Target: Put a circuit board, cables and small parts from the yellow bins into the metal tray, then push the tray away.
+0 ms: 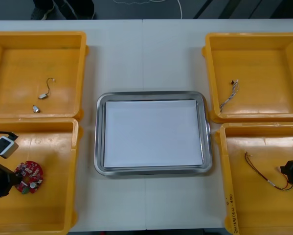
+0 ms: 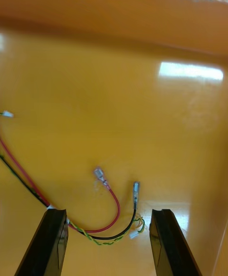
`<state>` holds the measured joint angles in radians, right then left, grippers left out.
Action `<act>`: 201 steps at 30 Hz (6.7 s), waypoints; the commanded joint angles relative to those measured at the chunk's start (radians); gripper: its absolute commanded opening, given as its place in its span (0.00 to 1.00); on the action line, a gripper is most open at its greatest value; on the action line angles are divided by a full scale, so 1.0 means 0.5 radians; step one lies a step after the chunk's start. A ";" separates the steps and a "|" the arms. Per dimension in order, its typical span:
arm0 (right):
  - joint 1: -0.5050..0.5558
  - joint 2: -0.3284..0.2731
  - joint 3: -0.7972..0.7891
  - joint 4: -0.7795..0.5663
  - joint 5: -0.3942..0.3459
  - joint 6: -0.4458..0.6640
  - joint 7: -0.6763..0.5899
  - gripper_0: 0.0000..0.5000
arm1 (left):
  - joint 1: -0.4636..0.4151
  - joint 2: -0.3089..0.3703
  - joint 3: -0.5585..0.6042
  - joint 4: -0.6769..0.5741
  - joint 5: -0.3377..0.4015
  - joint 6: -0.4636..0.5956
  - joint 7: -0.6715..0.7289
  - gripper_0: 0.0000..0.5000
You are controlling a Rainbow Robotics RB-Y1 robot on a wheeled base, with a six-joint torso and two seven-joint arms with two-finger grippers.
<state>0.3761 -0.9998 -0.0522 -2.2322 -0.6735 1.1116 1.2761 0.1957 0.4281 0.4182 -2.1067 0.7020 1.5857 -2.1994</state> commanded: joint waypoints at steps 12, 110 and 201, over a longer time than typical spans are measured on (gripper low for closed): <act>0.217 -0.255 0.018 -0.119 -0.110 -0.241 0.847 1.00 | 0.124 0.000 0.035 -0.287 0.145 0.081 -0.083 1.00; -0.246 0.189 0.402 0.341 -0.046 0.001 1.310 0.00 | 0.299 0.000 -0.241 0.056 0.127 -0.343 -0.403 0.00; -1.354 0.723 0.203 -0.297 -0.245 1.617 -0.712 0.00 | -1.511 0.073 -1.698 -0.211 -0.094 0.668 2.466 0.00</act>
<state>-0.2752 -0.6483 0.0416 -2.3736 -0.8073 1.9153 0.9223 -0.5213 0.4960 -0.4162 -2.2253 0.6855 1.9137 -0.9652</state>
